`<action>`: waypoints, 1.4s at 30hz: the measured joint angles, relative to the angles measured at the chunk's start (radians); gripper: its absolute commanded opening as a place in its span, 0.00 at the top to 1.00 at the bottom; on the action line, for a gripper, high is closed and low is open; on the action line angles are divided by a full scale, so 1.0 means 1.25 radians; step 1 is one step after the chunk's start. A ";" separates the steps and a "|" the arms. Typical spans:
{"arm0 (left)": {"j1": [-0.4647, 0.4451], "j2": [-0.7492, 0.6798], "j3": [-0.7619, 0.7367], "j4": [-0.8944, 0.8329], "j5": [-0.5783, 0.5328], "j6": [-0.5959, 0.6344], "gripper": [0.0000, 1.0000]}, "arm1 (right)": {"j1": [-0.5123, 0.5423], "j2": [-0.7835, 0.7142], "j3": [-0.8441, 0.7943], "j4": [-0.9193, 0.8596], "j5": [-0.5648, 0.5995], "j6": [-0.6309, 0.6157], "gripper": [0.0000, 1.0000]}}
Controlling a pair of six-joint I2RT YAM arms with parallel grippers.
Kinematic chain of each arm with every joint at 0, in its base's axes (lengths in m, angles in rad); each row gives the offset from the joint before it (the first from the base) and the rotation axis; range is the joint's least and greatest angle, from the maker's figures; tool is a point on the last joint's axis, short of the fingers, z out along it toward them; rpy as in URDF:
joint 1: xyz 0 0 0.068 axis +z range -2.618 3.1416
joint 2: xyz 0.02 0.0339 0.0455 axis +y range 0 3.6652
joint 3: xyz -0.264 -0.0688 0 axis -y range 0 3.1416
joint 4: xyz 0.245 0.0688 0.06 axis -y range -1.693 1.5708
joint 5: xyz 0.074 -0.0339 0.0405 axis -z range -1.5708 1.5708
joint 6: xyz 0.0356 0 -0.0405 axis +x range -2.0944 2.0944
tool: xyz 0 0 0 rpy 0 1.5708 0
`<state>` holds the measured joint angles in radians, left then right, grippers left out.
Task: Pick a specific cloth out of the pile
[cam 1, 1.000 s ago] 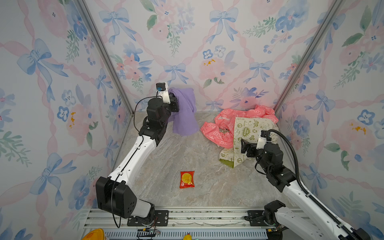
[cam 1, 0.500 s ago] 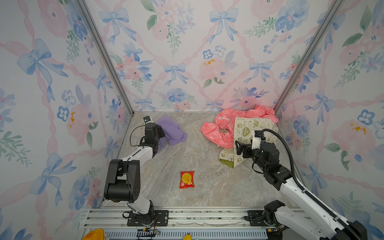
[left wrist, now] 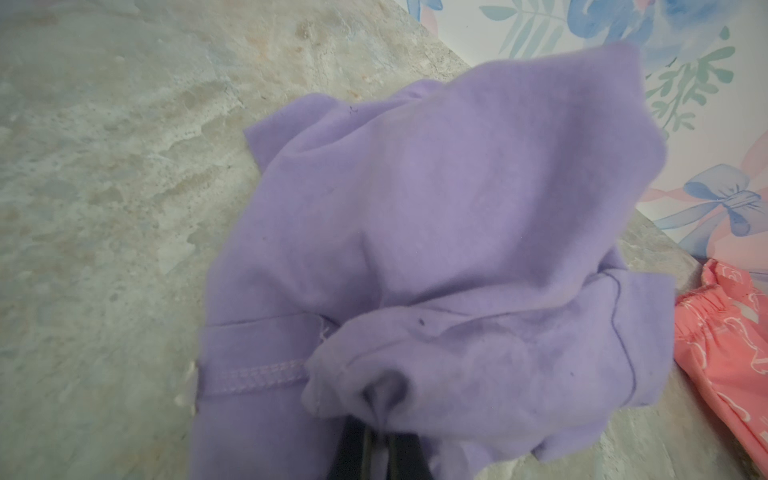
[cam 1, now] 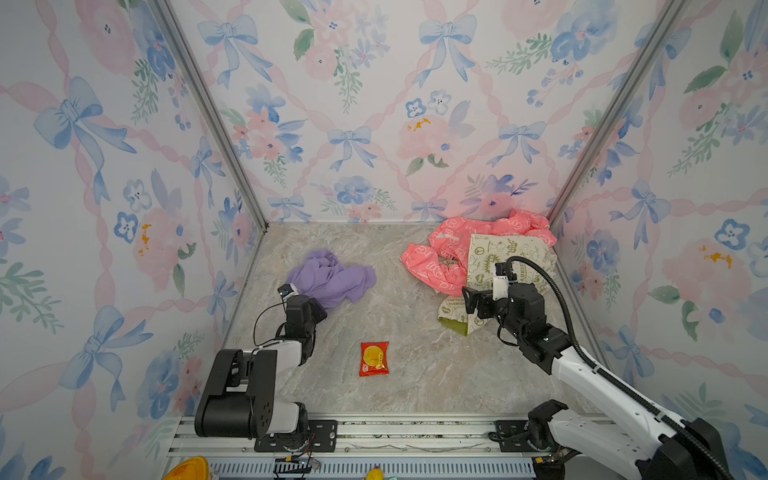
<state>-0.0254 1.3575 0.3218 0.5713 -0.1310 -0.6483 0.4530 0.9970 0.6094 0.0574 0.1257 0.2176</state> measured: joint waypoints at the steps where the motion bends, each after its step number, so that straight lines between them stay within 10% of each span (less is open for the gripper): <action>1: 0.001 -0.029 -0.019 -0.001 0.000 -0.007 0.52 | 0.001 0.002 0.000 0.000 -0.002 -0.001 0.03; 9: 0.005 -0.312 -0.096 -0.045 -0.032 -0.045 0.11 | 0.005 0.005 0.006 0.001 -0.008 -0.002 0.03; 23: -0.013 -0.649 -0.161 0.016 -0.172 0.137 0.02 | -0.008 -0.121 -0.086 0.096 0.147 -0.044 0.03; 32: -0.018 -0.388 -0.254 0.301 -0.237 0.259 0.02 | -0.169 -0.106 -0.262 0.265 0.212 -0.109 0.03; 42: -0.022 0.000 -0.233 0.579 -0.215 0.331 0.02 | -0.269 0.169 -0.296 0.489 0.179 -0.160 0.03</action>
<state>-0.0525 1.3571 0.0307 1.2953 -0.4000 -0.2344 0.1165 1.2083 0.2394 0.6689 0.3492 0.0177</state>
